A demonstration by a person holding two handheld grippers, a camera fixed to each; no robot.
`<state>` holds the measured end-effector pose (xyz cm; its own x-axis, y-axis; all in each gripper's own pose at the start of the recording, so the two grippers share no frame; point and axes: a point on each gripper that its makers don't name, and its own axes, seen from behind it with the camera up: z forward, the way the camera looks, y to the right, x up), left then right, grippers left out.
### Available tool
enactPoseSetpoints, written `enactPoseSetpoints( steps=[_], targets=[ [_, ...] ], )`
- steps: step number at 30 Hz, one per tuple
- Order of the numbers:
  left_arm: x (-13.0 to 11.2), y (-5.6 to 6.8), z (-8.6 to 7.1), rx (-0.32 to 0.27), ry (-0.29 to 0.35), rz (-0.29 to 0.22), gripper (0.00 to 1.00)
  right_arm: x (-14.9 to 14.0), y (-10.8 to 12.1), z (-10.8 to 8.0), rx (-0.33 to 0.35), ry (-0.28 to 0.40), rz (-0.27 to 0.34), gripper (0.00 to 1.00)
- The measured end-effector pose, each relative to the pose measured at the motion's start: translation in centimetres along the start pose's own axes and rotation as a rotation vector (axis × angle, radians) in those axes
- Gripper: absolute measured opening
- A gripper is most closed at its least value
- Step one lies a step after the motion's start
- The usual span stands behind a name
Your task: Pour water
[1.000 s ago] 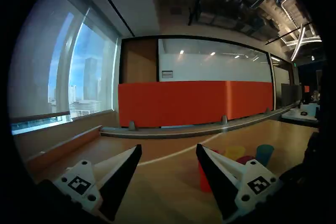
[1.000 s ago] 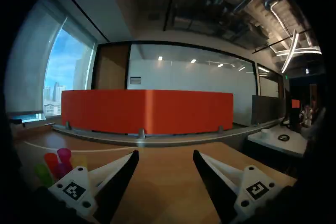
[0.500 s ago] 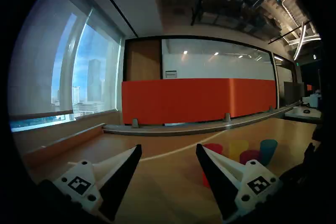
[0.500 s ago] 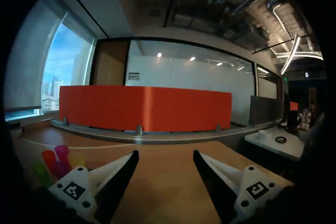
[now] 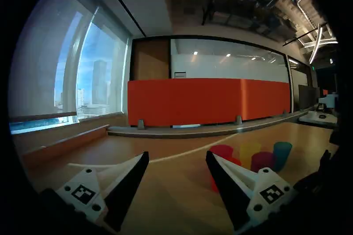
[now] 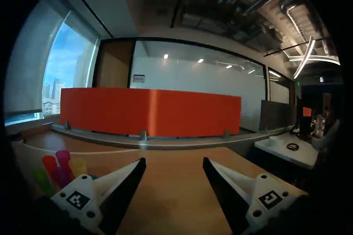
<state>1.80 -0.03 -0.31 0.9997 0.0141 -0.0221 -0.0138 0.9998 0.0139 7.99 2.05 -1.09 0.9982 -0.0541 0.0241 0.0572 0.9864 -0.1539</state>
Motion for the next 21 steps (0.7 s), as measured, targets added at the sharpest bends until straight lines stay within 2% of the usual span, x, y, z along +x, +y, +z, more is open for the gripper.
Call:
enactPoseSetpoints(
  steps=[21],
  targets=[
    [-1.7,-0.1,0.3,-0.011,-0.021,-0.031,0.96,-0.1,1.0,0.0,-0.028,-0.008,0.005,1.00]
  ],
)
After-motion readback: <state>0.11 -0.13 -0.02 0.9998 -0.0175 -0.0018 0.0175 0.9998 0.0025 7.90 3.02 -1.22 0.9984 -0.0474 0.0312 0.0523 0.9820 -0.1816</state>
